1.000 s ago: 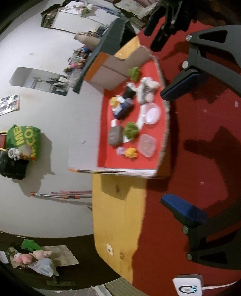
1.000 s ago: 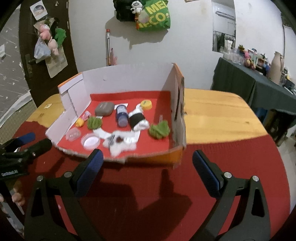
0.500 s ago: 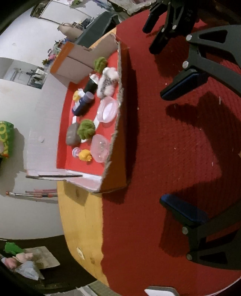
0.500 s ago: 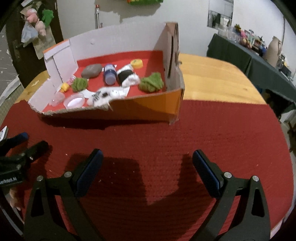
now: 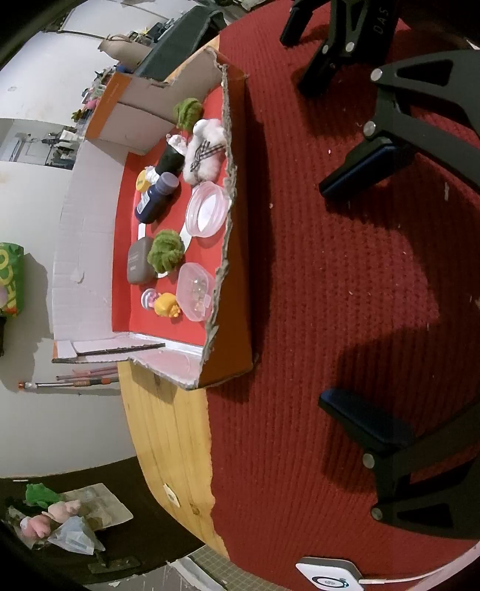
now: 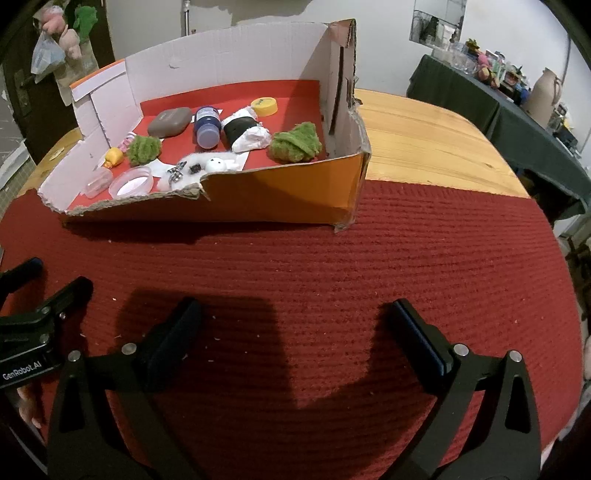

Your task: Organize objects

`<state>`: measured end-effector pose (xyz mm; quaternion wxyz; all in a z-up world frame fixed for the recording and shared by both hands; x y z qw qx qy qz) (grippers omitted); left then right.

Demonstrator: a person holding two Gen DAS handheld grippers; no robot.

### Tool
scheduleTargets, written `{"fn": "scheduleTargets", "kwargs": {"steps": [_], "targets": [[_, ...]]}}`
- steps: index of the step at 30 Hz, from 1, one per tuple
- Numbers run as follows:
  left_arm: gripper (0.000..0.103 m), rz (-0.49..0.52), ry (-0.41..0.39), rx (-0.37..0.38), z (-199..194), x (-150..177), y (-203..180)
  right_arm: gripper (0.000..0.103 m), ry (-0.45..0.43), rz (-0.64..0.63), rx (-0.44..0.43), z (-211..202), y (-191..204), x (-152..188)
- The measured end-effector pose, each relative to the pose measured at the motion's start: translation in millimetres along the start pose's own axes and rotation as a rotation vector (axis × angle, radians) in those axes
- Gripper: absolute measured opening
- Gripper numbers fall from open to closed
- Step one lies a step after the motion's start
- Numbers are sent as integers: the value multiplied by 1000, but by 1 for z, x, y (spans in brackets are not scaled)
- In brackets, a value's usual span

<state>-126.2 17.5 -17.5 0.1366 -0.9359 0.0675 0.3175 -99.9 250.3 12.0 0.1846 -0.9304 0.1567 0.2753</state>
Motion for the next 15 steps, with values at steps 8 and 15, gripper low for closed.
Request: {"fn": "scheduleTargets", "kwargs": {"steps": [8,15], "targets": [[103,0,-2,-7,1,-2,-1,103,0,0,2,0,1,-2],[103,0,-4,-6,1,-3,-1,103,0,-1,3,1,1,-2]]}}
Point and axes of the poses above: each gripper's, at about its wrist camera, not at the fingertips, and z roughly the way its jaws point, y to its left, x to its underside, the point moved 2 cm from there along z, roughly the way its jaws point, and after that the axes turned 15 degrees about x, right-handed, at the moved point
